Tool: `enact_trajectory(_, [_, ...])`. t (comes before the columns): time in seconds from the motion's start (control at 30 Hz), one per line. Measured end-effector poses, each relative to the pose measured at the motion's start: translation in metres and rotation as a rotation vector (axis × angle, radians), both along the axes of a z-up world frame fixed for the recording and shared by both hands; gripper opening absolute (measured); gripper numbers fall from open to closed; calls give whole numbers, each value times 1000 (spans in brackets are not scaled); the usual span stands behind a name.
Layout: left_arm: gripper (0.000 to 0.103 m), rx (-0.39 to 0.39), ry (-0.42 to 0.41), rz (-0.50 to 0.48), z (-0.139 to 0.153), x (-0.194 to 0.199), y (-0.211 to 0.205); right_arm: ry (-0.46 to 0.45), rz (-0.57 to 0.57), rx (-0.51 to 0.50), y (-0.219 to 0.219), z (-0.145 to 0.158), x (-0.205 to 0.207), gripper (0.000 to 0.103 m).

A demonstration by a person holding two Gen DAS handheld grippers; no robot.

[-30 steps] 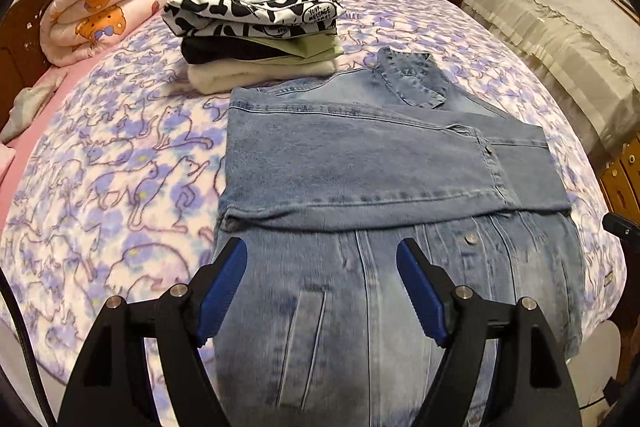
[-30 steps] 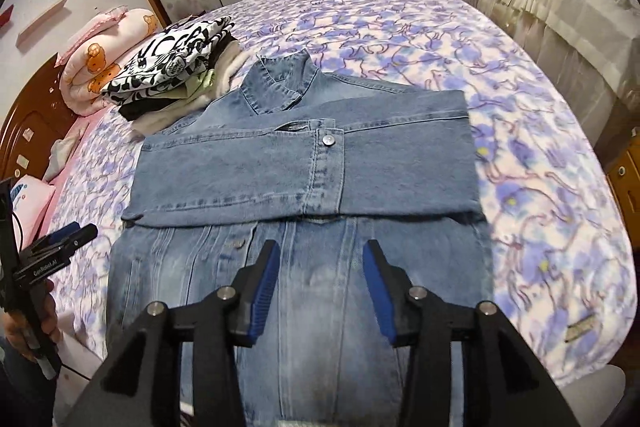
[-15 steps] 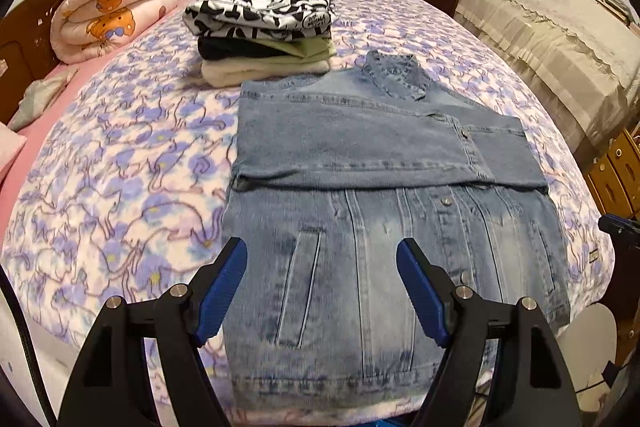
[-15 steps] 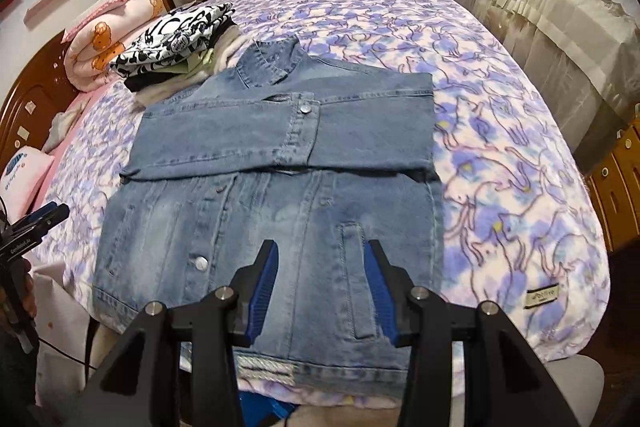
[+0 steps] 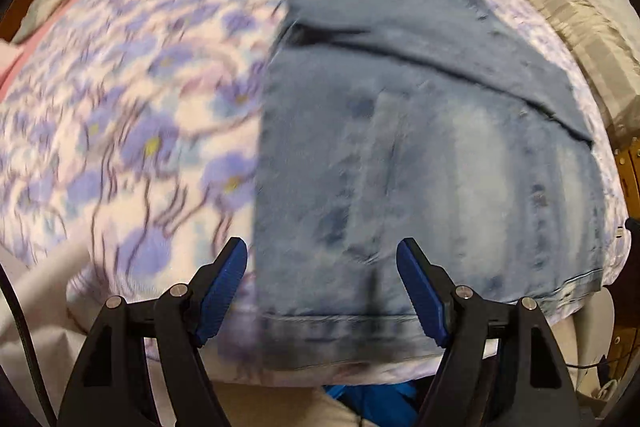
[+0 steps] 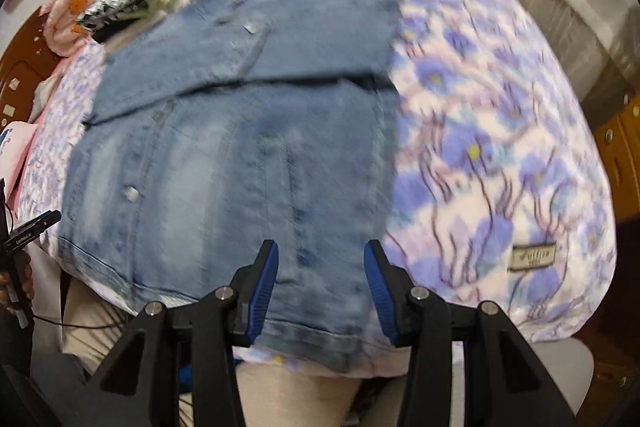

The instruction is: Fold large clothes

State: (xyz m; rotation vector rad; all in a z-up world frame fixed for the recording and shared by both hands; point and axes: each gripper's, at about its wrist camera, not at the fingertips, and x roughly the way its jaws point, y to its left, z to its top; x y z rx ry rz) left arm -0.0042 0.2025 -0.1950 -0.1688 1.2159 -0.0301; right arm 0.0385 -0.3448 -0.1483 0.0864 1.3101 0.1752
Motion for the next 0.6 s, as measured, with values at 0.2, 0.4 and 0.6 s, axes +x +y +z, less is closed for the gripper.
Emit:
enact_trajectory(0.2, [76,-62,39,33,-22,-4,23,129,-70,123,-36,-44,-2,45])
enact_trajectory(0.4, [76,-131,49,42,-32,1,34,233,0,173,-26,-76,-9,45])
enact_trajectory(0.6, [82,-149,60,4,-40,10,35,277,107,191,-12,-89,-22,47])
